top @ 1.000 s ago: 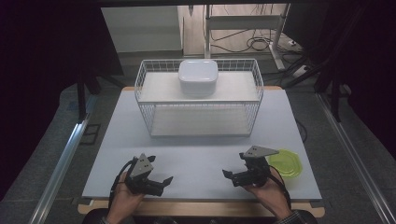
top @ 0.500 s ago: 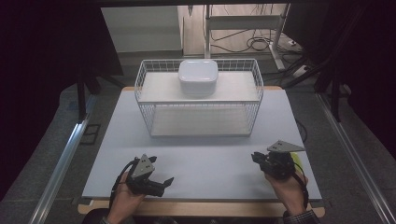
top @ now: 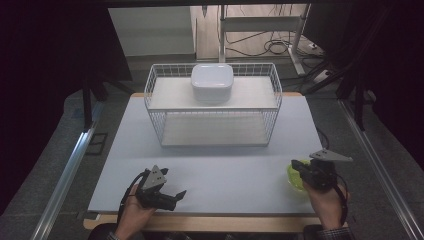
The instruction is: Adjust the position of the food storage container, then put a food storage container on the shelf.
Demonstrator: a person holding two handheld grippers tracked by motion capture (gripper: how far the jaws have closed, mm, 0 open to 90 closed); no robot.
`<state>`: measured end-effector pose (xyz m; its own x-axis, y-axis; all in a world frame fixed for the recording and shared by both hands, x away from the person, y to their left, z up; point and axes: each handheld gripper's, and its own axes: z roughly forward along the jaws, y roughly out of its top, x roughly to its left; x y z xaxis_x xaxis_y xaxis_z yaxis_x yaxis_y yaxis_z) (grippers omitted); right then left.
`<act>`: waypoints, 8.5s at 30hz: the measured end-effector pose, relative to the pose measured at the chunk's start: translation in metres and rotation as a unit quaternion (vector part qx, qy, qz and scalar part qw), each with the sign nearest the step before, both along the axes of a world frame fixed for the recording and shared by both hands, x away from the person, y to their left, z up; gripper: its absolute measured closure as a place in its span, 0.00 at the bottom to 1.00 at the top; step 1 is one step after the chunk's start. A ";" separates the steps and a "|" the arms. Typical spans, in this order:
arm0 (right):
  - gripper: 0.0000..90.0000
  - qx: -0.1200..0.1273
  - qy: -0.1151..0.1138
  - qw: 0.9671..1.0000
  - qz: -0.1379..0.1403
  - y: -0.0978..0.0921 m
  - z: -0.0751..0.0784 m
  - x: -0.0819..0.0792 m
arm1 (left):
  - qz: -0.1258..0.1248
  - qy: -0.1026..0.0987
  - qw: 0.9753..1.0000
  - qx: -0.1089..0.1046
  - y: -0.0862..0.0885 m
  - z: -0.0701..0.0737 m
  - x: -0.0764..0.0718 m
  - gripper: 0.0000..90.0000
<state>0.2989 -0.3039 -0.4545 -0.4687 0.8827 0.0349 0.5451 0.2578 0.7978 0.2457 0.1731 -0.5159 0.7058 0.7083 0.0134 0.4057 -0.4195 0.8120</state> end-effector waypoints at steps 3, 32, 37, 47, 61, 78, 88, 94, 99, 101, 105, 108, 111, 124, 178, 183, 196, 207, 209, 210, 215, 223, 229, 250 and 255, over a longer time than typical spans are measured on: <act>1.00 -0.002 -0.004 1.000 -0.021 -0.012 0.001 -0.001 | -0.002 0.000 1.000 -0.001 -0.001 0.000 0.000 0.04; 1.00 -0.030 0.042 0.991 -0.123 -0.072 -0.018 -0.005 | -0.008 0.005 1.000 0.011 -0.004 -0.002 0.000 0.04; 1.00 -0.022 0.050 0.991 -0.120 -0.067 -0.020 -0.005 | -0.009 0.006 1.000 0.014 -0.004 -0.002 0.000 0.04; 1.00 -0.010 0.061 0.995 -0.083 -0.045 -0.024 -0.002 | -0.012 0.007 1.000 0.018 -0.006 -0.003 0.000 0.04; 0.99 -0.017 0.066 0.996 -0.065 -0.025 -0.027 -0.004 | -0.015 0.007 1.000 0.021 -0.007 -0.003 -0.001 0.04; 0.97 -0.018 0.113 0.993 -0.026 -0.007 -0.042 -0.028 | -0.020 0.008 0.999 0.025 -0.011 -0.004 -0.001 0.04; 0.97 -0.007 0.129 0.992 0.003 0.010 -0.045 -0.024 | -0.022 0.009 0.999 0.027 -0.012 -0.005 -0.001 0.04; 0.97 -0.003 0.128 0.991 0.027 0.024 -0.048 -0.018 | -0.024 0.010 0.999 0.028 -0.013 -0.005 0.000 0.04; 0.97 -0.004 0.129 0.991 0.047 0.040 -0.049 -0.013 | -0.024 0.010 0.999 0.028 -0.013 -0.005 0.000 0.04; 0.97 -0.005 0.127 0.990 0.057 0.046 -0.050 -0.010 | -0.024 0.010 0.999 0.030 -0.013 -0.005 0.000 0.04; 0.98 -0.006 0.126 0.989 0.073 0.060 -0.052 -0.007 | -0.025 0.011 0.999 0.031 -0.014 -0.006 0.000 0.04; 0.98 -0.005 0.128 0.988 0.086 0.070 -0.054 -0.004 | -0.025 0.011 0.999 0.030 -0.014 -0.006 0.000 0.04; 0.98 0.000 0.128 0.987 0.097 0.079 -0.055 0.000 | -0.025 0.012 0.999 0.031 -0.014 -0.006 0.000 0.04; 0.97 -0.029 0.118 0.986 0.112 0.094 -0.057 0.000 | -0.025 0.010 0.999 0.031 -0.014 -0.006 0.000 0.04; 0.74 -0.063 0.082 0.977 0.187 0.137 -0.048 0.017 | -0.015 0.038 0.999 0.024 -0.010 -0.004 0.002 0.04; 0.54 -0.071 0.053 0.978 0.189 0.127 -0.041 0.014 | -0.015 0.040 0.999 0.022 -0.009 -0.004 0.002 0.04; 0.15 -0.062 0.022 0.980 0.190 0.106 -0.046 0.020 | -0.018 0.023 0.999 0.028 -0.009 -0.009 0.002 0.03; 0.11 -0.047 0.032 0.978 0.202 0.108 -0.048 0.020 | -0.016 0.019 0.999 0.030 -0.008 -0.010 0.003 0.02; 0.11 -0.045 0.030 0.978 0.201 0.108 -0.047 0.020 | -0.015 0.019 0.999 0.028 -0.008 -0.010 0.003 0.02; 0.11 -0.045 0.030 0.978 0.201 0.108 -0.047 0.020 | -0.015 0.019 0.999 0.028 -0.008 -0.010 0.003 0.02; 0.06 -0.040 0.025 0.978 0.203 0.110 -0.046 0.020 | -0.015 0.018 0.999 0.028 -0.008 -0.010 0.003 0.02; 0.05 0.008 0.047 0.978 0.201 0.115 -0.035 0.024 | -0.011 0.017 0.999 0.030 -0.008 -0.010 0.003 0.01; 0.08 0.041 0.075 0.978 0.188 0.119 -0.025 0.033 | -0.010 0.016 0.999 0.032 -0.009 -0.010 0.003 0.01; 0.66 0.134 0.201 0.954 0.178 0.138 -0.035 0.088 | -0.013 0.016 0.999 0.034 -0.009 -0.010 0.003 0.01; 0.73 0.165 0.226 0.944 0.174 0.138 -0.038 0.094 | -0.015 0.016 0.999 0.035 -0.010 -0.010 0.002 0.01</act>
<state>0.3929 -0.1659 -0.4930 -0.5989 0.5844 0.5475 0.7777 0.2612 0.5719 0.2480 0.1632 -0.5263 0.7274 0.6851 0.0388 0.4181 -0.4873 0.7666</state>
